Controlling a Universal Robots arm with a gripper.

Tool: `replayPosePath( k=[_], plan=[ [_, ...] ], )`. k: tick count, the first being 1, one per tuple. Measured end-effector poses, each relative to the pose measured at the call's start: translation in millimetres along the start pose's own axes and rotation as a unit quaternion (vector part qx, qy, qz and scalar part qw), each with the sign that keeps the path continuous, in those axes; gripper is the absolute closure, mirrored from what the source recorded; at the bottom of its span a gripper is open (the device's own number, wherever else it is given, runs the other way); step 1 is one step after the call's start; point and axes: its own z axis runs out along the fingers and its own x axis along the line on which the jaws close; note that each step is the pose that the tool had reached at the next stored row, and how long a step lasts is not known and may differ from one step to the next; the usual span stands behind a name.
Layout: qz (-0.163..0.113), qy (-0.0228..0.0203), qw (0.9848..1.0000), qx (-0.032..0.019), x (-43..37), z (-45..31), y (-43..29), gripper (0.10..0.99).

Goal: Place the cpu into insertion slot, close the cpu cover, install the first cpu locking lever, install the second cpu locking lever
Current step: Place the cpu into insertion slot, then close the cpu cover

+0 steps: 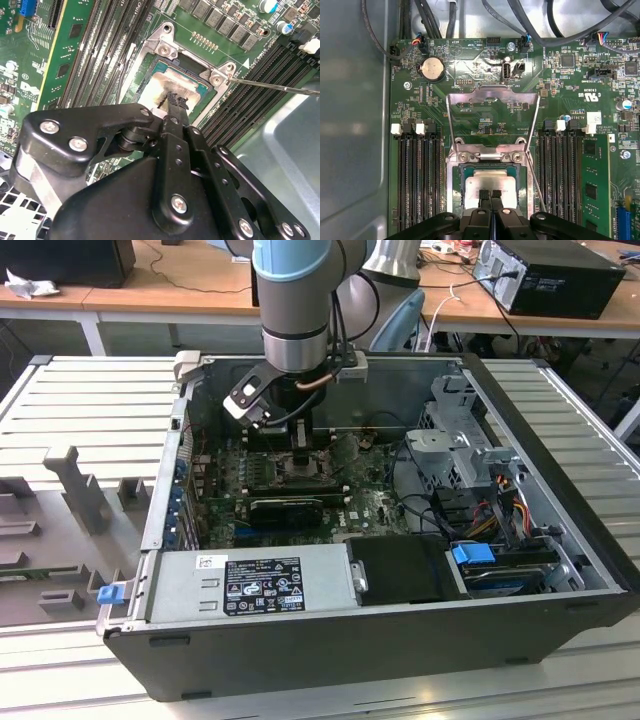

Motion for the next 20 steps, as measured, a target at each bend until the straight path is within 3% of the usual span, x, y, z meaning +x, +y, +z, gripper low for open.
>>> replayPosePath(
  k=[7,20],
  plan=[
    [0.0,0.0,1.0,0.0,0.0,-4.0,0.3,0.98],
    [0.0,-0.0014,1.0,0.0,0.5,-39.1,3.0,0.98]
  ],
)
